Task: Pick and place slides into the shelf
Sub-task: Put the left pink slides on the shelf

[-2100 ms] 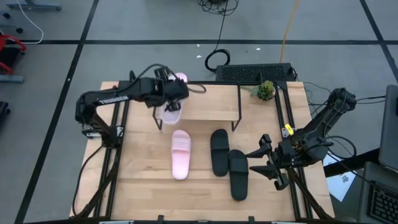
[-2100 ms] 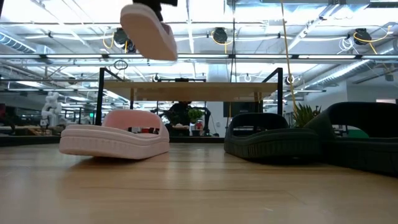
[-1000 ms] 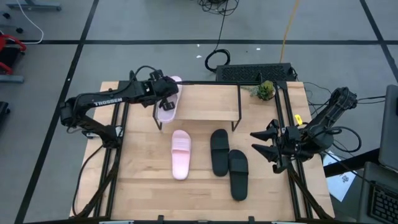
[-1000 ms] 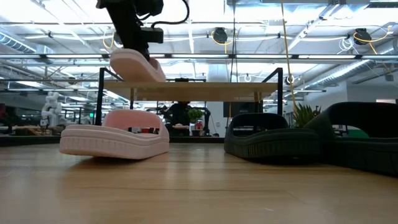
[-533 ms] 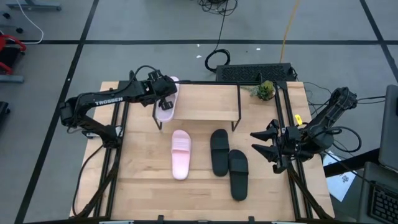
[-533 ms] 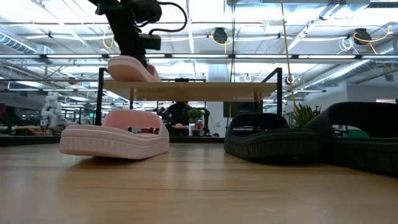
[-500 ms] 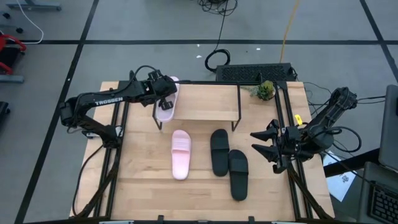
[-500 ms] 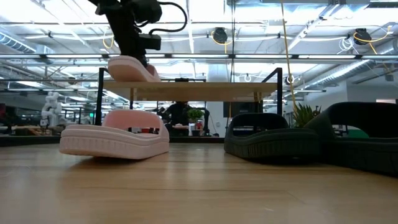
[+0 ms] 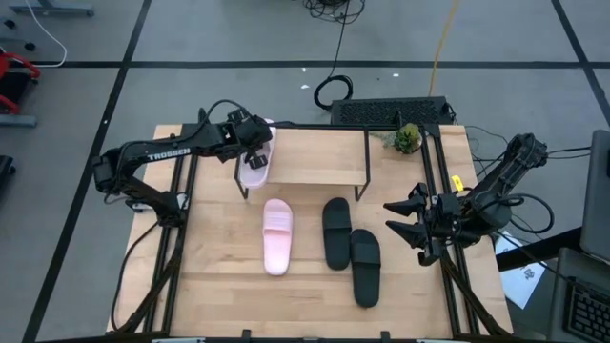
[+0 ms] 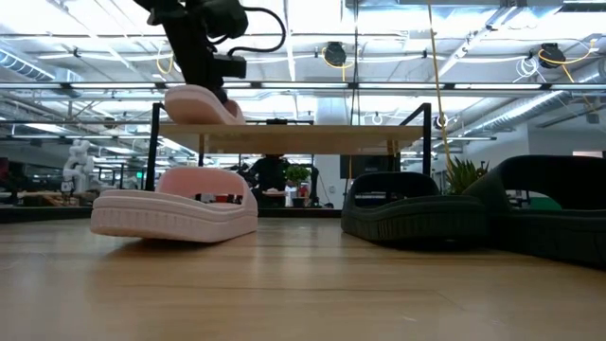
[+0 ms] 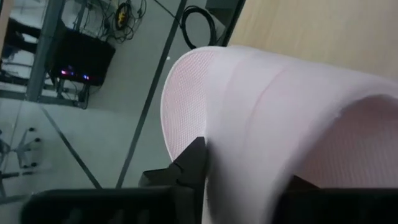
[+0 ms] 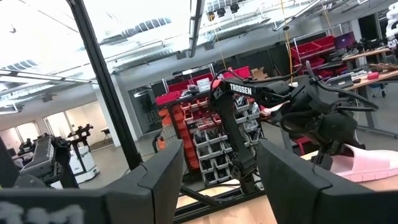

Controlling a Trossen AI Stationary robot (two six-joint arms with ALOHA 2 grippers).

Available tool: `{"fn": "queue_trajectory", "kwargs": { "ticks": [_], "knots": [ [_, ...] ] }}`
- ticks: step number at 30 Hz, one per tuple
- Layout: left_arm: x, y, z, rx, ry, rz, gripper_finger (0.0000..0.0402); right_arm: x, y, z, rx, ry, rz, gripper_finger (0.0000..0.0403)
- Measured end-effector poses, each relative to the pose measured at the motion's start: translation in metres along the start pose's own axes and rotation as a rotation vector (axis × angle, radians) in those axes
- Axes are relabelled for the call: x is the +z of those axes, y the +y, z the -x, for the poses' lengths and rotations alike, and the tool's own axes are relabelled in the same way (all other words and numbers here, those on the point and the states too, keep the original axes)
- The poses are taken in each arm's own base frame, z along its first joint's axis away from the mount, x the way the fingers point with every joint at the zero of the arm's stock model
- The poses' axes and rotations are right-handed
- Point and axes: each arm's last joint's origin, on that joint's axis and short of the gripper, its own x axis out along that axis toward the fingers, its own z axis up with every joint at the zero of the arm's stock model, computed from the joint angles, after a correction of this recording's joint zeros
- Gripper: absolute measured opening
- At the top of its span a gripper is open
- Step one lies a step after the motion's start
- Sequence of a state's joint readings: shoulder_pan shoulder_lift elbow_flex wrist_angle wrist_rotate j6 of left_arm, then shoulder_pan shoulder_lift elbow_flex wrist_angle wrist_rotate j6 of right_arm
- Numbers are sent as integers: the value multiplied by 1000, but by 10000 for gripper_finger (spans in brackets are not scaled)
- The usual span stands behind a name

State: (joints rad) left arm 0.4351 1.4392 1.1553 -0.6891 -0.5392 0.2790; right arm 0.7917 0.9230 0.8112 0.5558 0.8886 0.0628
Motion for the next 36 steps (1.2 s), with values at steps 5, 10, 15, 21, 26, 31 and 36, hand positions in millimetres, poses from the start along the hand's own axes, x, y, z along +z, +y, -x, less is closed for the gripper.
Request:
{"fn": "queue_trajectory", "kwargs": {
  "ticks": [5, 10, 15, 21, 26, 31, 36],
  "knots": [
    [1, -2, -5, 9, 14, -3, 92, 0, 0, 0, 0, 0, 1, 194],
    [2, -2, -4, 13, 2, 26, 113, 0, 0, 0, 0, 1, 1, 194],
    [2, -2, -4, 29, 8, 16, 134, 0, 0, 0, 0, 1, 5, 194],
    [2, -2, -3, 30, 10, 9, 155, 0, 0, 0, 0, 1, 5, 194],
    [1, -3, 0, 27, 5, 2, 171, 0, 0, 0, 0, 1, 5, 194],
    [0, -2, 5, -9, -12, 10, 188, 0, 0, 0, 0, 1, 5, 194],
    [-1, -3, 7, -23, -12, 9, 210, 0, 0, 0, 0, 1, 5, 194]
  ]
}}
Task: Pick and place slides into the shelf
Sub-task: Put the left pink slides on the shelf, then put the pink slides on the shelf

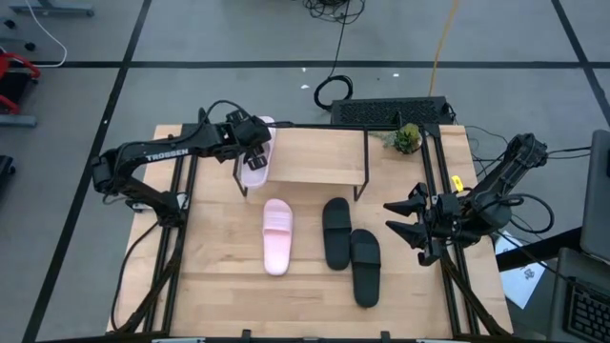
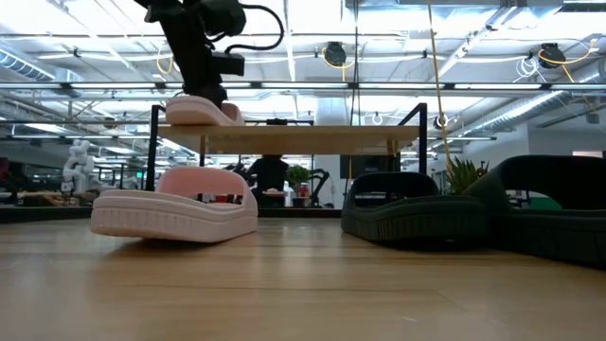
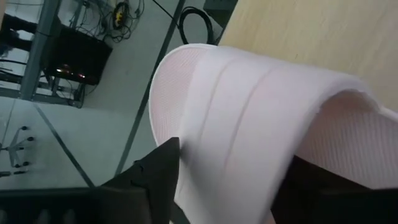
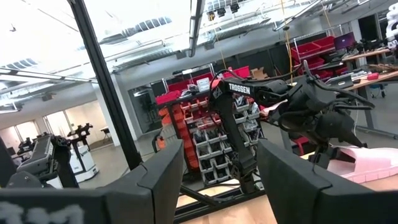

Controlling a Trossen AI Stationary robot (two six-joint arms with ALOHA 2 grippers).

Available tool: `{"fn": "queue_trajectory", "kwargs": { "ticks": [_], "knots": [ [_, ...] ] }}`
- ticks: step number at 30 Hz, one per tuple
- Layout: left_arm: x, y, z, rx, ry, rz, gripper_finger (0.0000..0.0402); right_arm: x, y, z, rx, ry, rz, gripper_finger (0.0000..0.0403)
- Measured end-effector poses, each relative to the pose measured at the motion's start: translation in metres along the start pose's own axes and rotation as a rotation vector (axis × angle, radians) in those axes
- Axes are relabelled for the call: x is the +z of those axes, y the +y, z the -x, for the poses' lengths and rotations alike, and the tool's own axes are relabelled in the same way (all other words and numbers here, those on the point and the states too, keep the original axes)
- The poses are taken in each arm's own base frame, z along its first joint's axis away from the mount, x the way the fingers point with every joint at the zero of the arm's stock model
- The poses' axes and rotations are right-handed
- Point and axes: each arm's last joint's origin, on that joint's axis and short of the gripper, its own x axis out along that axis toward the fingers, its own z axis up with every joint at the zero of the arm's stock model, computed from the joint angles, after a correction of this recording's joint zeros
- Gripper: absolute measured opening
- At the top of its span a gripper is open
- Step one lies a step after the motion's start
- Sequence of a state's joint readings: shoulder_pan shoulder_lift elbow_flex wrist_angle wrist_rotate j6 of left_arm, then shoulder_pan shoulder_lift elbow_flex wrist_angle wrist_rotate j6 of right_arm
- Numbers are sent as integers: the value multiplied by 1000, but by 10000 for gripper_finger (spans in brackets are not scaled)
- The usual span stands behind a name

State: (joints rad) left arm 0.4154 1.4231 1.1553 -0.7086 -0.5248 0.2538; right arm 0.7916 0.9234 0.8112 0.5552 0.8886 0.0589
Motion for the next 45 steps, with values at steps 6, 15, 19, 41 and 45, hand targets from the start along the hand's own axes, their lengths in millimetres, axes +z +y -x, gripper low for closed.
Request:
{"fn": "queue_trajectory", "kwargs": {
  "ticks": [6, 15, 19, 41, 45],
  "knots": [
    [2, -8, 4, -11, -12, -18, 236, 0, 0, 0, 0, 0, 0, 194],
    [10, -13, 20, 6, -34, -51, 255, 0, 0, 0, 0, 0, 0, 194],
    [14, -11, 29, 7, -36, -31, 255, 0, 0, 0, -1, 0, 1, 194],
    [-2, -142, 180, -579, -84, -66, 255, -1, 0, 0, -3, 4, 111, 194],
    [-5, -186, 182, -515, -127, -152, 255, -1, 0, 0, -2, 5, 111, 194]
  ]
}}
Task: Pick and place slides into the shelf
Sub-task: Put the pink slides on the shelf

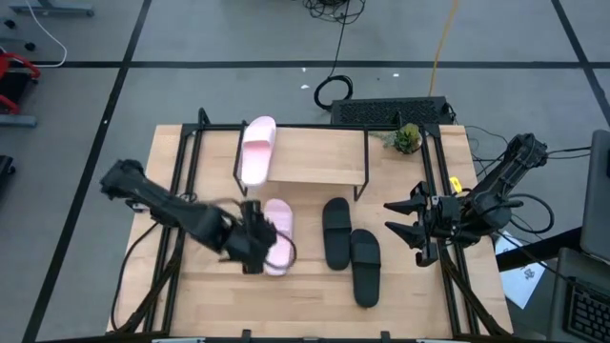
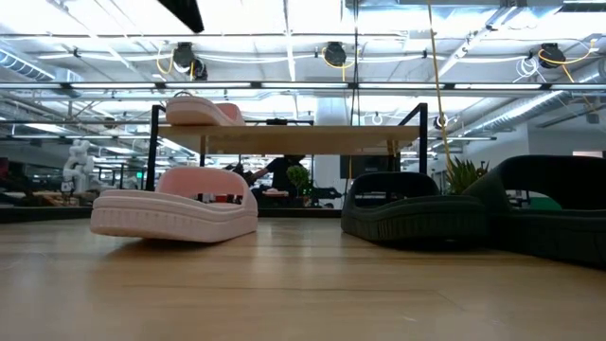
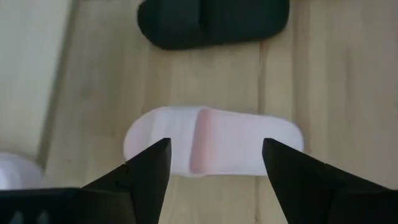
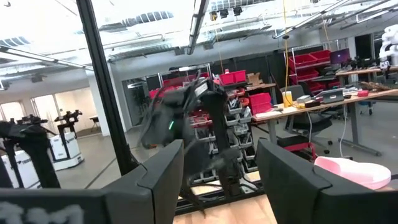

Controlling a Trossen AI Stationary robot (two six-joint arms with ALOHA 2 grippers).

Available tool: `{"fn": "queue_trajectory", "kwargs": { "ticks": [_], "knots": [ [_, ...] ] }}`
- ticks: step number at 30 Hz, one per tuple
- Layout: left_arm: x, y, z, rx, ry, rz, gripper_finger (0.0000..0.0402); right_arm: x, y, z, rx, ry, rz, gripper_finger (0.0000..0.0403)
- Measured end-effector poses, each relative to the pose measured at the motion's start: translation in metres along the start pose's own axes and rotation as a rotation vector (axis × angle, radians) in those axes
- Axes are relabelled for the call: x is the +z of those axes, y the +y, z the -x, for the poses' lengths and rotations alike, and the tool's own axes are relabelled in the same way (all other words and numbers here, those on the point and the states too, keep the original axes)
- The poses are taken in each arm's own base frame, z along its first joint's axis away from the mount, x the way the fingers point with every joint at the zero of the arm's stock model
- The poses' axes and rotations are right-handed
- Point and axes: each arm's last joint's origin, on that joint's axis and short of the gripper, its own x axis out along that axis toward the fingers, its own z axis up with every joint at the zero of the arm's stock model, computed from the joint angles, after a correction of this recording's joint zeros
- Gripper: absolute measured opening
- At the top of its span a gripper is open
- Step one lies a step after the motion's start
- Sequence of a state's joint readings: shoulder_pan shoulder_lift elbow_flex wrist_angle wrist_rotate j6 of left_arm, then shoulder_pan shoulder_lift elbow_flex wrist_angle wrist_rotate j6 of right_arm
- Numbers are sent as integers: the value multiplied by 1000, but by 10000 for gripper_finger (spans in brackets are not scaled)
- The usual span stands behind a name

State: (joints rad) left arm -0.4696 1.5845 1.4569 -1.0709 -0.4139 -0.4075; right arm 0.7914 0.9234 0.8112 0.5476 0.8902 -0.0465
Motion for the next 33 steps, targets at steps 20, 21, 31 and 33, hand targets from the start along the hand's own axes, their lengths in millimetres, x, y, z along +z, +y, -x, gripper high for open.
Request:
{"fn": "queue_trajectory", "kwargs": {
  "ticks": [20, 21, 31, 33],
  "knots": [
    [-5, -39, -130, 318, 199, -29, 255, -6, 1, 0, 11, 44, -16, 194],
    [-5, -37, -133, 323, 206, -27, 255, -6, 1, 0, 12, 44, -16, 194],
    [-19, -25, -154, 309, 279, 14, 255, -6, 1, 1, 11, 43, -8, 194],
    [-23, -25, -156, 322, 290, 4, 255, -6, 1, 1, 10, 43, -6, 194]
  ]
}}
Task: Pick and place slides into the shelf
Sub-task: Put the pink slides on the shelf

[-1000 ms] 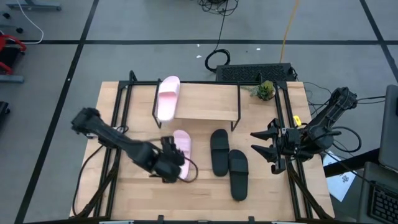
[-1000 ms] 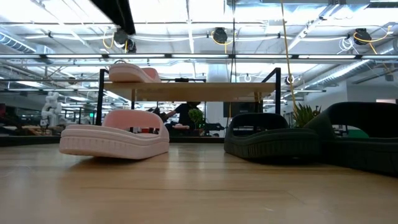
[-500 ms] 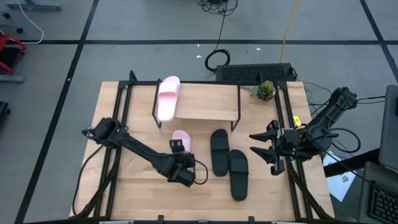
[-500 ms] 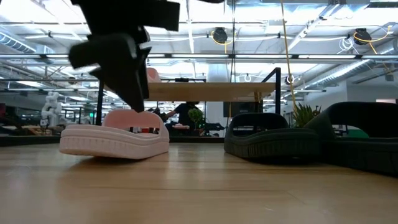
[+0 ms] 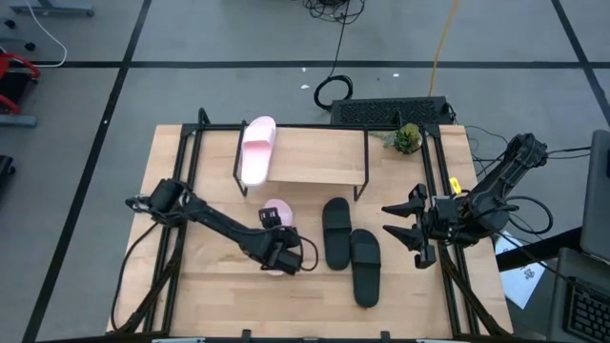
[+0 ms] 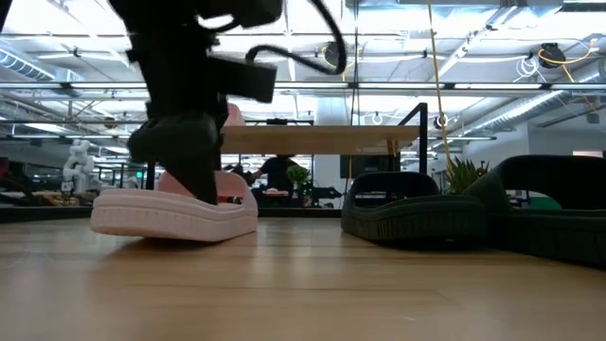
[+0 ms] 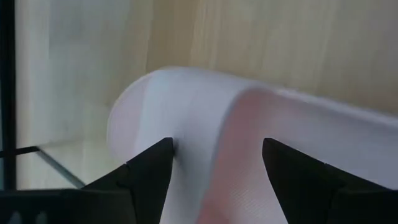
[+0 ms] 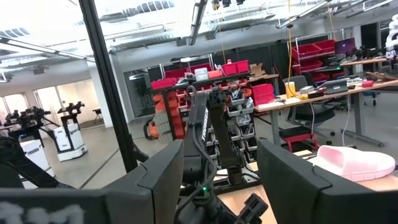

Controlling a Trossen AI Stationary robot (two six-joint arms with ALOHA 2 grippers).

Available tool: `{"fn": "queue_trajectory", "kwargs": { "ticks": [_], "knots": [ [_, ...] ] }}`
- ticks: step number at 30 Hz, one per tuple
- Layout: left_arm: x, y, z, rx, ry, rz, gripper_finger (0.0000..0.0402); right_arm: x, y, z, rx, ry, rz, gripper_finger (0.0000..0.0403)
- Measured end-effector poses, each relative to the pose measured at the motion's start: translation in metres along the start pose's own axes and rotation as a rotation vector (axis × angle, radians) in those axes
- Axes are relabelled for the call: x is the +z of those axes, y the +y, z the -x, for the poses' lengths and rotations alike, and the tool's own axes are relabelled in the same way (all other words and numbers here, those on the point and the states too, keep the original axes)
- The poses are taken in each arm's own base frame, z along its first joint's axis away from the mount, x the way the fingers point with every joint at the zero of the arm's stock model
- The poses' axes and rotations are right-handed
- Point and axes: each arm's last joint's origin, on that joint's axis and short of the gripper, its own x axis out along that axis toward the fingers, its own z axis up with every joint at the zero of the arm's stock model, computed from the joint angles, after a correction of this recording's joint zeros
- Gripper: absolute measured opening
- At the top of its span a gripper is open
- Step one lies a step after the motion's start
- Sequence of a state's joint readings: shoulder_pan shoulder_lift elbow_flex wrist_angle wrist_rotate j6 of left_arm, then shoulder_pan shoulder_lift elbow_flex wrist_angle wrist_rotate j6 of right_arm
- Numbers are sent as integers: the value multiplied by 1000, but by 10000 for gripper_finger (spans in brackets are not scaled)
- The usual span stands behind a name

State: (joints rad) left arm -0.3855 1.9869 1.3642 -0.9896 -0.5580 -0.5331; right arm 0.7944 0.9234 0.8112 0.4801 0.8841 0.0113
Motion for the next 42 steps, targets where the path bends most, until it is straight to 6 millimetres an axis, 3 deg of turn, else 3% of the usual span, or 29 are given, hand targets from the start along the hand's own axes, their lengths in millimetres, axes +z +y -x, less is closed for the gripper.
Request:
{"fn": "queue_trajectory", "kwargs": {
  "ticks": [5, 8, 13, 17, 19, 28, 34, 39, 42],
  "knots": [
    [-5, 2, -6, 74, -14, 3, 252, 0, 0, 0, -1, 2, 3, 194],
    [-6, 5, -11, 89, -7, 16, 230, 0, 0, 0, -1, 2, 3, 194],
    [-6, 6, -21, 66, -13, 51, 141, 0, 0, 0, -1, 2, 3, 194],
    [-3, 6, -18, 33, -10, 50, 37, 0, 0, 0, -3, 2, 1, 194],
    [-1, 5, -12, 0, -12, 50, 13, 0, 0, 0, -3, 2, 0, 194],
    [5, 9, 51, -41, -89, 65, 3, 0, 0, 0, -4, 3, 2, 194],
    [15, 24, 120, -17, -159, 101, 1, -1, 0, 0, -5, 9, 9, 194],
    [24, 59, 187, 87, -341, 112, 1, -1, 0, 0, -4, 9, 9, 194],
    [36, 92, 211, 165, -435, 98, 1, -1, 0, 0, -4, 8, 7, 194]
  ]
}}
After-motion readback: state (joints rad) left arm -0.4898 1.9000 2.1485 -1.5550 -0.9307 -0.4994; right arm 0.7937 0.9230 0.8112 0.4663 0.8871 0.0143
